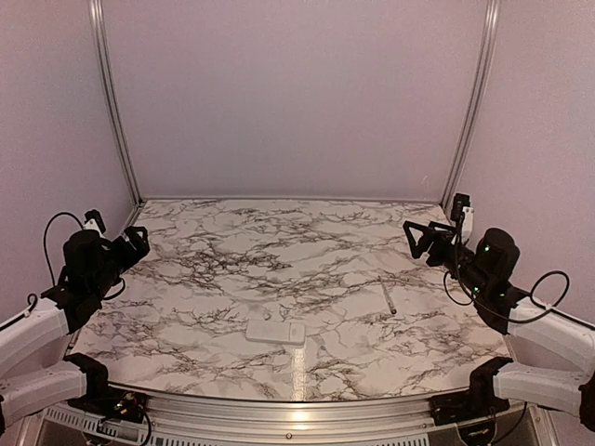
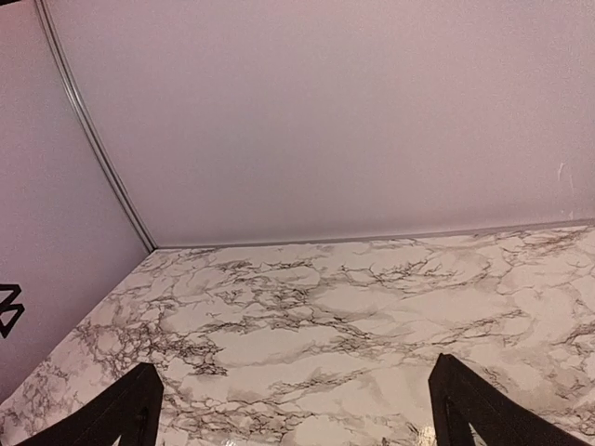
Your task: Unload the batteries from the remote control
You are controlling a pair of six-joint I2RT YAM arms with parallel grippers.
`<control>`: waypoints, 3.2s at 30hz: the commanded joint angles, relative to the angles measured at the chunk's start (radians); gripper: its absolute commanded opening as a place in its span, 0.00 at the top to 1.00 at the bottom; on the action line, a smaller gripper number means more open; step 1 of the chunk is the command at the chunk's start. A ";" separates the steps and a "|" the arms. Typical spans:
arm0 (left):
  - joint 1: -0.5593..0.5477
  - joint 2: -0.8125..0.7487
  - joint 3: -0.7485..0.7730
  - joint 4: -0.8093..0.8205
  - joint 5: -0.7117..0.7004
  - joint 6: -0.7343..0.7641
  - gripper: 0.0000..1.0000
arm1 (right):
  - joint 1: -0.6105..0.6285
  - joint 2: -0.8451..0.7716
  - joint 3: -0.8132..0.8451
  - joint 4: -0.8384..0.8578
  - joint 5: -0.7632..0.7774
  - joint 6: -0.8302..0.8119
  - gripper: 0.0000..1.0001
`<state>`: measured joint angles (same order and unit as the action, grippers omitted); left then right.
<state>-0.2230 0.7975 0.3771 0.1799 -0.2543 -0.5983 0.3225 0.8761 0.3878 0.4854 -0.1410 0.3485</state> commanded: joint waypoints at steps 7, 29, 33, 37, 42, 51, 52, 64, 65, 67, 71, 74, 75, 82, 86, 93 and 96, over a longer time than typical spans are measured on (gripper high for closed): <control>-0.235 0.064 0.005 0.020 -0.045 0.008 0.01 | 0.006 0.045 0.080 -0.190 -0.008 0.071 0.02; -0.429 0.204 0.029 0.053 -0.101 0.010 0.01 | 0.285 0.271 0.275 -0.467 0.012 -0.101 0.02; -0.447 0.204 0.027 0.052 -0.076 0.010 0.01 | 0.399 0.368 0.297 -0.436 -0.004 -0.190 0.01; -0.462 0.194 0.026 0.040 -0.050 0.017 0.01 | 0.505 0.477 0.322 -0.382 -0.011 -0.294 0.02; -0.466 0.176 0.022 0.022 -0.029 0.020 0.01 | 0.589 0.574 0.355 -0.324 -0.041 -0.409 0.03; -0.497 0.179 0.005 0.088 -0.059 -0.049 0.01 | 0.667 0.660 0.342 -0.255 -0.082 -0.577 0.04; -0.506 0.180 -0.014 0.117 -0.048 -0.054 0.01 | 0.668 0.668 0.337 -0.244 -0.082 -0.589 0.04; -0.535 0.191 -0.040 0.161 -0.083 -0.060 0.01 | 0.668 0.814 0.449 -0.345 -0.131 -0.646 0.05; -0.535 0.185 -0.046 0.167 -0.086 -0.065 0.01 | 0.668 0.822 0.455 -0.350 -0.130 -0.647 0.05; -0.535 0.178 -0.056 0.175 -0.089 -0.065 0.01 | 0.668 0.842 0.472 -0.357 -0.126 -0.648 0.05; -0.537 0.180 -0.061 0.183 -0.088 -0.065 0.01 | 0.677 0.898 0.522 -0.395 -0.116 -0.659 0.05; -0.537 0.185 -0.060 0.184 -0.085 -0.064 0.01 | 0.695 0.939 0.565 -0.427 -0.112 -0.681 0.05; -0.536 0.184 -0.060 0.184 -0.084 -0.063 0.01 | 0.696 0.949 0.575 -0.434 -0.115 -0.681 0.05; -0.537 0.158 -0.068 0.179 -0.088 -0.066 0.01 | 0.696 0.986 0.611 -0.450 -0.109 -0.683 0.05; -0.536 0.161 -0.067 0.179 -0.090 -0.063 0.01 | 0.696 1.003 0.626 -0.464 -0.102 -0.687 0.05; -0.536 0.161 -0.066 0.179 -0.089 -0.062 0.01 | 0.695 1.025 0.642 -0.467 -0.076 -0.689 0.06; -0.536 0.160 -0.066 0.179 -0.088 -0.062 0.01 | 0.696 1.039 0.650 -0.481 -0.081 -0.690 0.10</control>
<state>-0.7547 0.9676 0.3237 0.3397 -0.3267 -0.6659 1.0119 1.8820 0.9970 0.0341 -0.2340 -0.3351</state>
